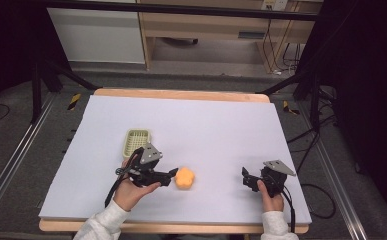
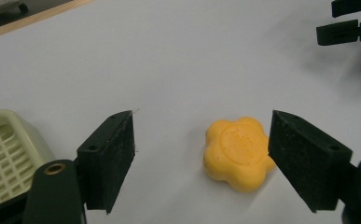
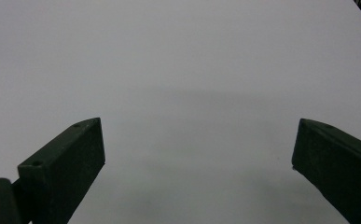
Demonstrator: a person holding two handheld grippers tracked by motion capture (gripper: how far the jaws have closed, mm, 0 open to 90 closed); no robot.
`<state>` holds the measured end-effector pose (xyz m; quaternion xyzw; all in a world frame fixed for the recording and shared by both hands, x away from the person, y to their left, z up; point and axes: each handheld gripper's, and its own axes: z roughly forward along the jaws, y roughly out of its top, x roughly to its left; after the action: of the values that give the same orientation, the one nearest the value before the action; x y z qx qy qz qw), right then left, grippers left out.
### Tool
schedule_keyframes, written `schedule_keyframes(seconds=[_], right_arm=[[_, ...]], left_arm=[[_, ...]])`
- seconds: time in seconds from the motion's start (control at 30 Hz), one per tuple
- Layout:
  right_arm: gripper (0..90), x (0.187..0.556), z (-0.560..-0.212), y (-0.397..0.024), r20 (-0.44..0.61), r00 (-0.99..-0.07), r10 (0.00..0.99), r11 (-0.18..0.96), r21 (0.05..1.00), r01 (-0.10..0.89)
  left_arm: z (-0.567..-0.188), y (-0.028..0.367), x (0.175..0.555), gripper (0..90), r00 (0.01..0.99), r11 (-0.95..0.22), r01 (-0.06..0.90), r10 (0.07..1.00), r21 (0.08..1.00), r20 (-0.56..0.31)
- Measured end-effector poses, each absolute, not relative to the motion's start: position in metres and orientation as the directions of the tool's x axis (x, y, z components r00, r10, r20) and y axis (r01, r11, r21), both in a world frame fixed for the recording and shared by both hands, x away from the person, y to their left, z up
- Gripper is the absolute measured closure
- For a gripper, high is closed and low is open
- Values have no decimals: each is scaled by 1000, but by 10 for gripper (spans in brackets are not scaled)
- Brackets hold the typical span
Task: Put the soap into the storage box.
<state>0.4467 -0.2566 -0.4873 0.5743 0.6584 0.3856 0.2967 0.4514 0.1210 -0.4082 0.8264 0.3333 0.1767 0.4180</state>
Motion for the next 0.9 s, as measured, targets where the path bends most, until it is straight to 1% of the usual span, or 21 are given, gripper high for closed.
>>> schedule_keyframes(seconds=[0.53, 0.9], right_arm=[[30, 447, -487, -256, 54, -168, 984, 44, 847, 530], [30, 447, -487, -256, 50, -172, 984, 50, 846, 531]], left_arm=[[-420, 101, 468, 227, 722, -460, 435, 692, 774, 6], [-429, 89, 468, 227, 743, -506, 434, 669, 745, 22]])
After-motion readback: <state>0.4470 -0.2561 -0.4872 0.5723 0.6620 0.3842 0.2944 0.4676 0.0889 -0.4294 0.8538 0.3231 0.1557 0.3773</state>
